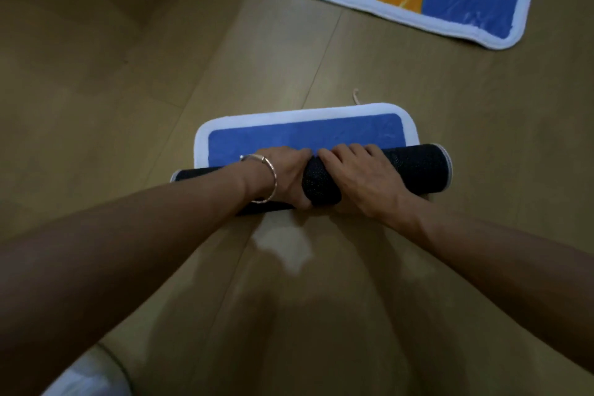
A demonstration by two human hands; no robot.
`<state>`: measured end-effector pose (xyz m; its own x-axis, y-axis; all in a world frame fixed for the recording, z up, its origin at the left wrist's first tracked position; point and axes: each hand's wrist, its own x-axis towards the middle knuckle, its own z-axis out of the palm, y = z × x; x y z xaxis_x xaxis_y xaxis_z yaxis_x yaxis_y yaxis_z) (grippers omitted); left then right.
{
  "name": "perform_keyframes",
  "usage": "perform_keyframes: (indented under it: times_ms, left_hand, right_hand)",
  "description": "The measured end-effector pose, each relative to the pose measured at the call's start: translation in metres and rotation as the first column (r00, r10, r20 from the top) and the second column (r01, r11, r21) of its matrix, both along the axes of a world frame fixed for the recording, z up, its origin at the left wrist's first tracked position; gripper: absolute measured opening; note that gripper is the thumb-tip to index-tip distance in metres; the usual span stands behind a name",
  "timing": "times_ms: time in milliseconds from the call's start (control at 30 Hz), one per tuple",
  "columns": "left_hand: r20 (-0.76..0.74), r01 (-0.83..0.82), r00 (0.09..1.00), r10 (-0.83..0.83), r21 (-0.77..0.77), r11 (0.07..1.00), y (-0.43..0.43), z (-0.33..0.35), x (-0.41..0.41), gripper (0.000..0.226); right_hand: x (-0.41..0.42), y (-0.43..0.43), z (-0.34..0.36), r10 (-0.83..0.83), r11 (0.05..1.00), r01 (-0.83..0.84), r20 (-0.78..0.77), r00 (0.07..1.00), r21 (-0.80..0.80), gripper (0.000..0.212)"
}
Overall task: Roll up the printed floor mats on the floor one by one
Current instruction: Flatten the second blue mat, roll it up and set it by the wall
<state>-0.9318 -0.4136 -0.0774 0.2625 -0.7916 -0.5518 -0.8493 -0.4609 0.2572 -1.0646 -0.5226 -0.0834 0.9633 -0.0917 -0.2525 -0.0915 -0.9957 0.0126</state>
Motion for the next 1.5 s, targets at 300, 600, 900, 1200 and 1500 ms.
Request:
perform_keyframes:
  times_ms: [300,600,900,1200,1500]
  left_hand:
    - [0.237,0.057,0.971,-0.034,-0.088,0.995,0.005,-0.004,-0.01,0.083]
    - [-0.168,-0.184,0.968,0.186,0.028,0.983,0.003,0.001,0.001,0.079]
    - [-0.137,-0.187,0.969,0.206,0.136,0.973,0.004,0.005,0.009,0.12]
    - [0.037,-0.095,0.995,0.097,-0.049,0.994,0.012,-0.002,-0.005,0.095]
    - [0.05,0.005,0.999,-0.006,0.026,1.0,0.011,0.012,-0.012,0.089]
  right_hand:
    - [0.044,-0.02,0.021,-0.088,0.931,0.222,-0.411,0.907,0.289,0.072]
    - [0.04,-0.014,0.018,-0.008,0.976,0.07,-0.287,0.958,0.208,0.073]
    - [0.053,-0.021,0.019,-0.007,0.948,0.151,-0.457,0.89,0.279,0.077]
    - [0.039,-0.022,0.015,0.032,0.969,0.078,-0.432,0.901,0.235,0.14]
    - [0.023,-0.009,0.016,0.093,0.991,-0.074,-0.176,0.98,0.109,0.082]
